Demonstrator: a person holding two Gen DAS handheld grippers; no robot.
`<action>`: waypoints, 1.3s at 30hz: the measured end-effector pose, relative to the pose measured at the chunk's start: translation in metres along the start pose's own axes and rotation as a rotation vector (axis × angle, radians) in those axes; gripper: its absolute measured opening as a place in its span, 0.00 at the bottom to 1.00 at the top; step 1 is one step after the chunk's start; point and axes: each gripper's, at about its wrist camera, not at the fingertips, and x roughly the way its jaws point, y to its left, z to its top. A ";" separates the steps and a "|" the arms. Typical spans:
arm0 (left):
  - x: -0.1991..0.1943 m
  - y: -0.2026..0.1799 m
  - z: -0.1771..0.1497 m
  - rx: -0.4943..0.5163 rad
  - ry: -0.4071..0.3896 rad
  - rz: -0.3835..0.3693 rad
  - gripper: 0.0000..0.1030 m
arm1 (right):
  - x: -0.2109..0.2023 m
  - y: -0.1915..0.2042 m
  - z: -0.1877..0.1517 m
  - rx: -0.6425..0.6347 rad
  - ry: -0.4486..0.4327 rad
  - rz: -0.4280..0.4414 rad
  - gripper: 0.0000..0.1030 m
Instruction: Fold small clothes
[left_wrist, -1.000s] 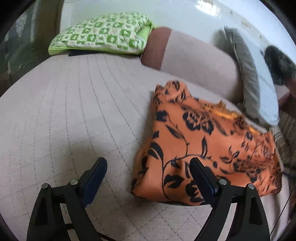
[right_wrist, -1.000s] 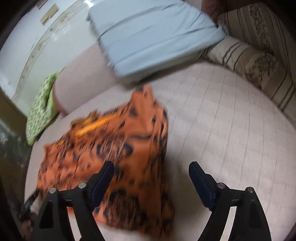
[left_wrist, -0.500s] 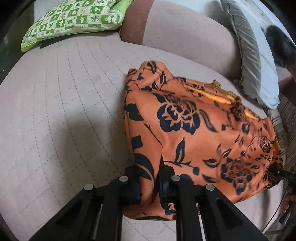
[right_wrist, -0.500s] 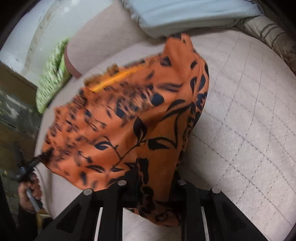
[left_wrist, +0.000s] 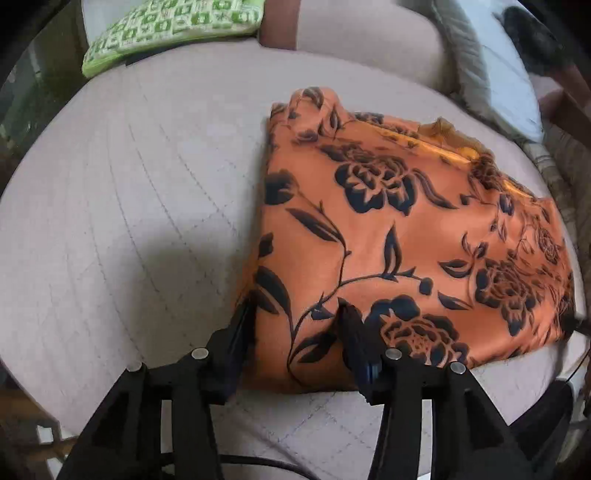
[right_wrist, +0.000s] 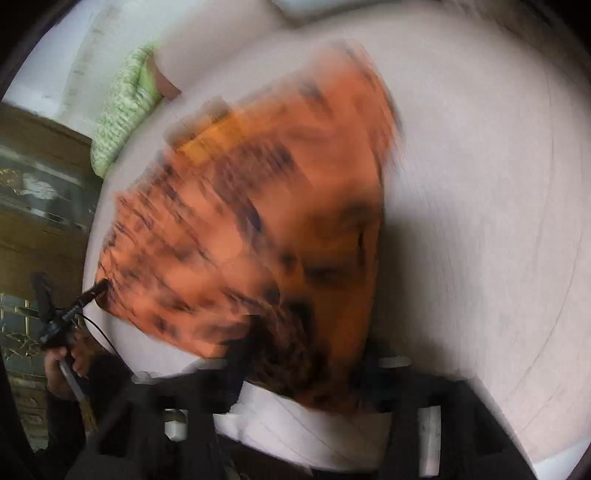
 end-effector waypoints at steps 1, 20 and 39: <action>-0.012 0.000 0.002 -0.004 -0.043 0.020 0.50 | -0.011 -0.002 0.003 0.026 -0.034 -0.004 0.59; -0.035 -0.077 0.025 0.127 -0.271 0.047 0.58 | 0.013 0.114 0.071 -0.242 -0.157 -0.133 0.70; -0.040 -0.082 0.006 0.131 -0.457 -0.018 0.74 | 0.160 0.214 0.154 -0.274 -0.076 -0.206 0.07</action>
